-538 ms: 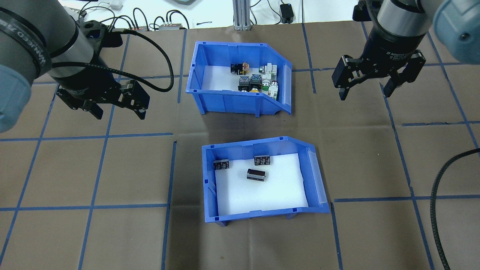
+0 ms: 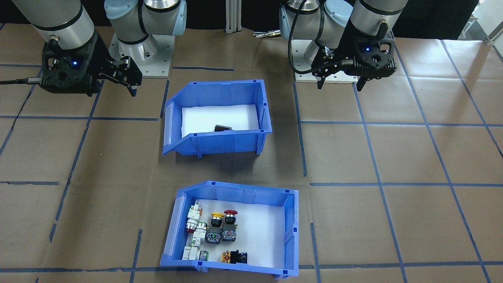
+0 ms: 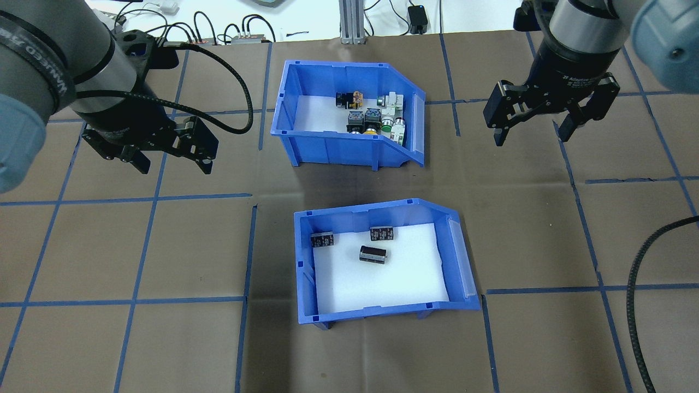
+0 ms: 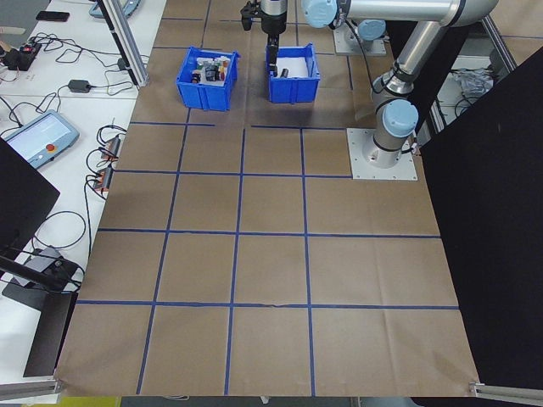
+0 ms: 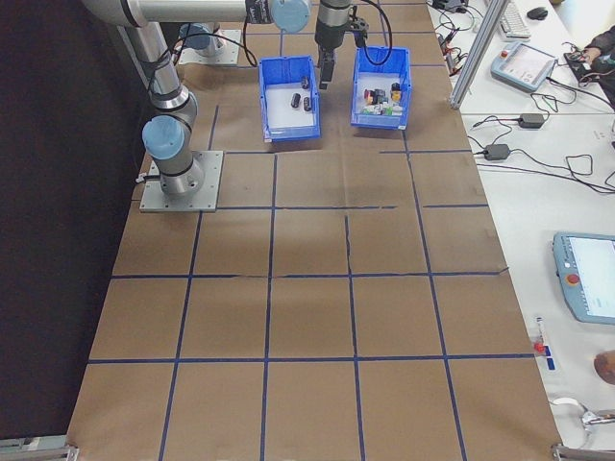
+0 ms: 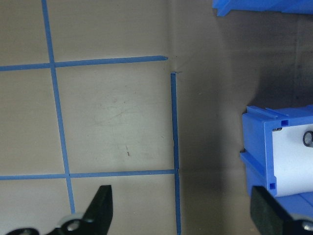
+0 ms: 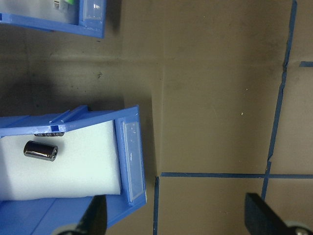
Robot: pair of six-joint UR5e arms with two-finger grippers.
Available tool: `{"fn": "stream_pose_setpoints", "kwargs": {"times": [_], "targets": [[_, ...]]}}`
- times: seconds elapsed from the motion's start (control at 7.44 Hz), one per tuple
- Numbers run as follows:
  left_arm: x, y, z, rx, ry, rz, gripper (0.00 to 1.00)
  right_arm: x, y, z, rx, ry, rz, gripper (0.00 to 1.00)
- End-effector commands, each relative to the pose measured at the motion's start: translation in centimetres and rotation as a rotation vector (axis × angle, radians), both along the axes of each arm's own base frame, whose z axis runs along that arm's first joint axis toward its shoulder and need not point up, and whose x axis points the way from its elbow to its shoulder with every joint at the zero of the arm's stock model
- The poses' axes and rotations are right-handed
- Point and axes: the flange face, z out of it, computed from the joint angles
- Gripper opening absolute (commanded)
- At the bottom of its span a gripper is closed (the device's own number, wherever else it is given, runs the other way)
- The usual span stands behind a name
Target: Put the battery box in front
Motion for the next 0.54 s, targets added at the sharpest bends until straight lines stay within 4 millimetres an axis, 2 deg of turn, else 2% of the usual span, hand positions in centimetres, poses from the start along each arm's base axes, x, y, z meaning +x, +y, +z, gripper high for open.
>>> {"fn": "stream_pose_setpoints", "kwargs": {"times": [0.0,0.4], "targets": [[-0.01,-0.20,-0.34,0.008,0.001,0.001,1.00,-0.08,-0.05,-0.14,0.005,0.006,0.010,1.00],[-0.15,-0.15,-0.51,0.012,0.014,0.062,1.00,-0.01,-0.19,0.30,-0.004,0.006,0.019,1.00]]}}
